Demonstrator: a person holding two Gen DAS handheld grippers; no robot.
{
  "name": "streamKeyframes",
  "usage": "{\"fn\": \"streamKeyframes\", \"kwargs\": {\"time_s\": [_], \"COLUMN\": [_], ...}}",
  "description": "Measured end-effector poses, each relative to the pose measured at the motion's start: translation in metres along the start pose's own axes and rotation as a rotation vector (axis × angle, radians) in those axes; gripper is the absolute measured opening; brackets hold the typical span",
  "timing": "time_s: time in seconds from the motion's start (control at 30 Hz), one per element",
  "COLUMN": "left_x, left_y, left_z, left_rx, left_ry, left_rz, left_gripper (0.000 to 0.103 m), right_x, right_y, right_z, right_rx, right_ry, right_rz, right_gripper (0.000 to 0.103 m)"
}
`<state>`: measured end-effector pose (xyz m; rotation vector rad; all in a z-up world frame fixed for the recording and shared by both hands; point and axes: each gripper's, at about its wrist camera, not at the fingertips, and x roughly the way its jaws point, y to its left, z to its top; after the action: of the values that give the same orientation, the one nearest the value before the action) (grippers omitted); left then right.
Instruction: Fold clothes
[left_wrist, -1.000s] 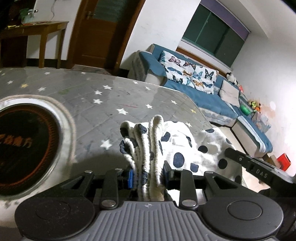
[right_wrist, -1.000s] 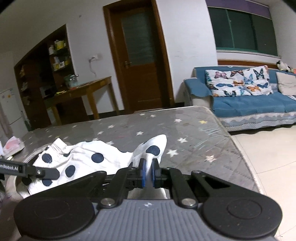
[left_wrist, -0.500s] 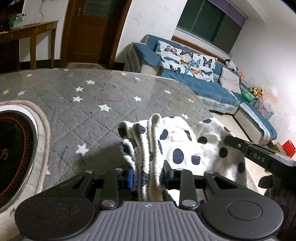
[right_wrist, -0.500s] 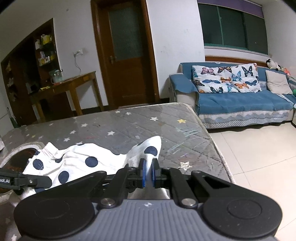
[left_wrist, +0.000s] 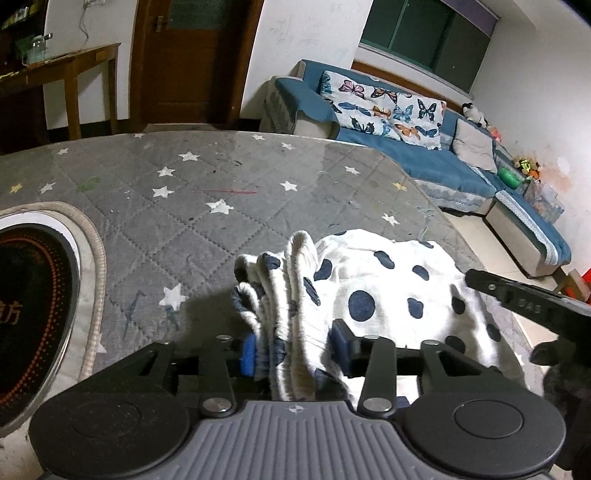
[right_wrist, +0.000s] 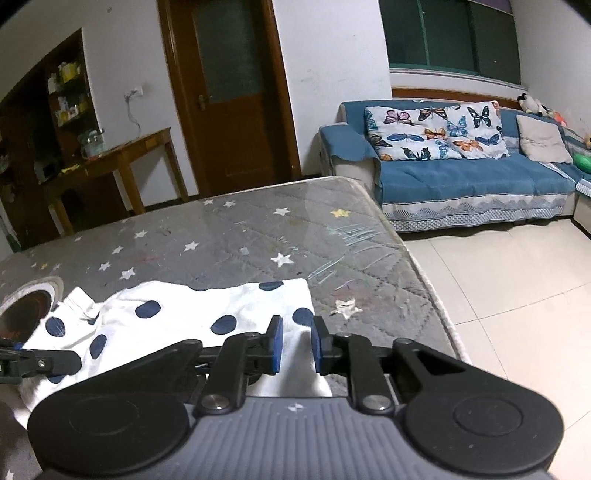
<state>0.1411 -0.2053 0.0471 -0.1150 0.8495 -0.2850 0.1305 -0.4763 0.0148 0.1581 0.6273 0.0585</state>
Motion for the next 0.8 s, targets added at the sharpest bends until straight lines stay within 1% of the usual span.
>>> {"fn": "streamKeyframes", "kwargs": {"time_s": [0.2,0.3,0.37,0.5,0.57,0.63,0.7,0.8], "left_x": [0.0,-0.002,-0.001,-0.001,-0.002,-0.003,-0.004,-0.004], "left_y": [0.002,0.003,0.003,0.004,0.002,0.002,0.002,0.002], "left_z": [0.0,0.0,-0.002,-0.005,-0.006,-0.008,-0.009,-0.009], "left_rx": [0.008,0.022,0.037,0.062,0.083,0.102,0.113,0.123], "left_ry": [0.001,-0.007,-0.015,-0.024,-0.034,-0.043,-0.048,-0.051], "left_rz": [0.02,0.032,0.053,0.079,0.092,0.104,0.107,0.106], "left_gripper": [0.06,0.066,0.07,0.073,0.077,0.081,0.082,0.084], "right_x": [-0.023,-0.037,-0.043,-0.045,-0.045,-0.049,-0.052,-0.053], "right_y": [0.009,0.019,0.025,0.032,0.032,0.032,0.035,0.038], "right_z": [-0.012,-0.024,-0.033,-0.051,-0.058,-0.057,-0.053,-0.044], "right_rx": [-0.045,-0.083,-0.111,-0.165,-0.178,-0.18,-0.182,-0.186], "right_ry": [-0.003,0.004,0.018,0.058,0.068,0.065,0.059,0.036], "right_rz": [0.056,0.098,0.119,0.111,0.103,0.103,0.103,0.115], "right_gripper": [0.028,0.029,0.029,0.03,0.031,0.033,0.036,0.038]}}
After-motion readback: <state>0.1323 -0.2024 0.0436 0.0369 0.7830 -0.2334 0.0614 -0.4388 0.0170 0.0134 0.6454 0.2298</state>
